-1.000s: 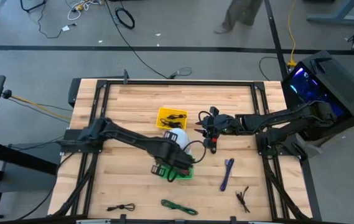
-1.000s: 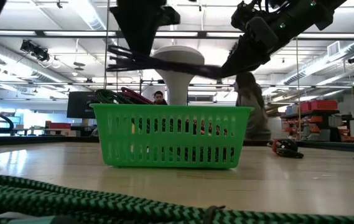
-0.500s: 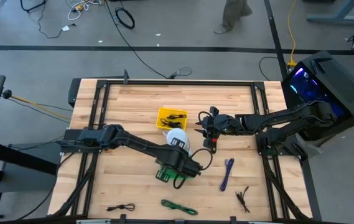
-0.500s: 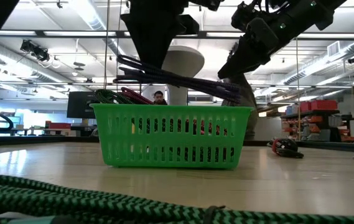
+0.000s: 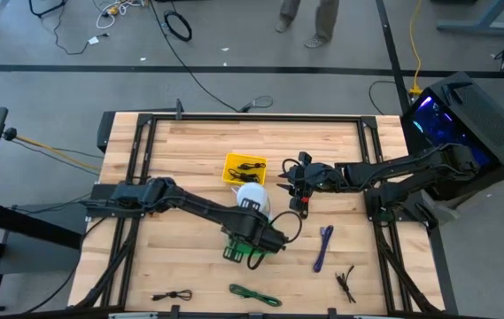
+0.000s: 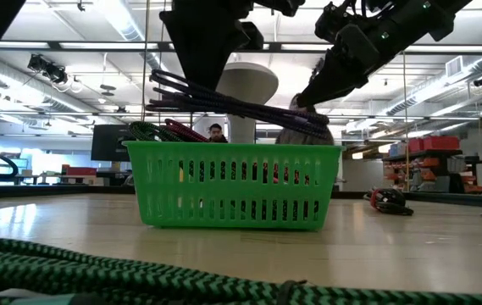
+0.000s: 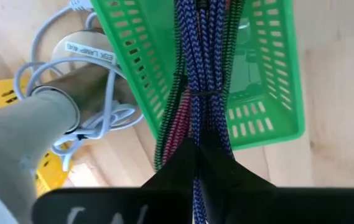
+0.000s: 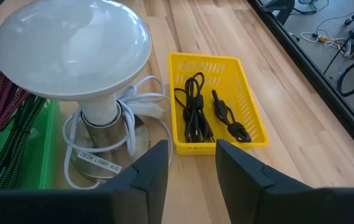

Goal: Pick & Place USB Port
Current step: Put the left violet and black USB cable into the green bin

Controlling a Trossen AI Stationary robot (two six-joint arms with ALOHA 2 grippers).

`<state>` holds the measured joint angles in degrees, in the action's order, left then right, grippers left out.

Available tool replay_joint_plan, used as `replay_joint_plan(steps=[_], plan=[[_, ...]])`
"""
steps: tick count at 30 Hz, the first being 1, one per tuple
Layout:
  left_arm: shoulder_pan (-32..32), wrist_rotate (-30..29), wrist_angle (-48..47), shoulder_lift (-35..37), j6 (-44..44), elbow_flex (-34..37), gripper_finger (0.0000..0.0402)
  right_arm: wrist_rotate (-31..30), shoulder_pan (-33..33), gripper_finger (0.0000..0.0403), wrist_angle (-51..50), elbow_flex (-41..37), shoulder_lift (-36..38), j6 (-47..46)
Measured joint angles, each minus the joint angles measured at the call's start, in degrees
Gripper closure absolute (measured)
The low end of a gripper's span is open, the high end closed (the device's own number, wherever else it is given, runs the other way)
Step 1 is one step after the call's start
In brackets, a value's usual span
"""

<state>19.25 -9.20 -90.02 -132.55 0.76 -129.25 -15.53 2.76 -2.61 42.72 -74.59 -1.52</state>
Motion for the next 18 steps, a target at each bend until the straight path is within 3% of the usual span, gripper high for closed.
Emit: replay_joint_plan(steps=[18], plan=[[0.66, 4.23, -0.06, 0.04, 2.52, 3.34, 0.0397, 0.02, 0.0, 0.0268, -0.03, 0.0, 0.0, 0.02]])
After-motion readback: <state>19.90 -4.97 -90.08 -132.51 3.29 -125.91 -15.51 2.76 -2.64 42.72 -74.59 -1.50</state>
